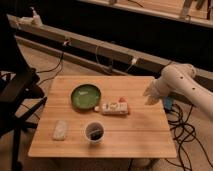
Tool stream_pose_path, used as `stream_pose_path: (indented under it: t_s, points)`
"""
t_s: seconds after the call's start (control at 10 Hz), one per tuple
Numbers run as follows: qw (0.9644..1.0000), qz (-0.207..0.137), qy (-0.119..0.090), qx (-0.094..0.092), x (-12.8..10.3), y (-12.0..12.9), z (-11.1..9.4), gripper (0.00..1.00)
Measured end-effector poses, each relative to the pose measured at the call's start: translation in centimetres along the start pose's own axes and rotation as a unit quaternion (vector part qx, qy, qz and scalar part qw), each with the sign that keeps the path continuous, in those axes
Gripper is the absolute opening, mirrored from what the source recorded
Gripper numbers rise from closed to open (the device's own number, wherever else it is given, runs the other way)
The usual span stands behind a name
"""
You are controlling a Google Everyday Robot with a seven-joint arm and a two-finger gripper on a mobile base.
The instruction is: Place the white sponge in the ceramic bowl
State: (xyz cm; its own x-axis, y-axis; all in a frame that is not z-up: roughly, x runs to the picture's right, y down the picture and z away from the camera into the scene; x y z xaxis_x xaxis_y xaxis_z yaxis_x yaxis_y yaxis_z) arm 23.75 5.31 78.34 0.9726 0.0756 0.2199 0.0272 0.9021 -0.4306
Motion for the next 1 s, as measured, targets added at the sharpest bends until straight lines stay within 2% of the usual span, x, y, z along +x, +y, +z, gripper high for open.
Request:
stream_pose_path:
  t_s: [0.1,0.3,0.4,0.5,0.6,0.7,0.8,0.9,1.0]
  points:
    - [1.0000,-0.006,-0.001,-0.003,0.5,-0.1,-0.3,0.49]
    - [0.9998,-0.016,-0.007,-0.007,1.4,-0.1,-0.6,0.67]
    - [0.9991,-0.040,-0.013,-0.010,1.3,-0.2,-0.6,0.76]
    - [0.9977,-0.063,-0.018,-0.013,0.7,-0.3,-0.6,0.79]
    - [0.9949,-0.096,-0.026,-0.016,-0.5,-0.4,-0.5,0.80]
    - [0.9909,-0.129,-0.033,-0.019,-2.0,-0.5,-0.4,0.80]
    - [0.9848,-0.168,-0.041,-0.021,-4.3,-0.5,-0.1,0.80]
    - [0.9782,-0.201,-0.050,-0.023,-6.5,-0.5,0.2,0.80]
    - [0.9686,-0.240,-0.061,-0.025,-9.3,-0.5,0.5,0.80]
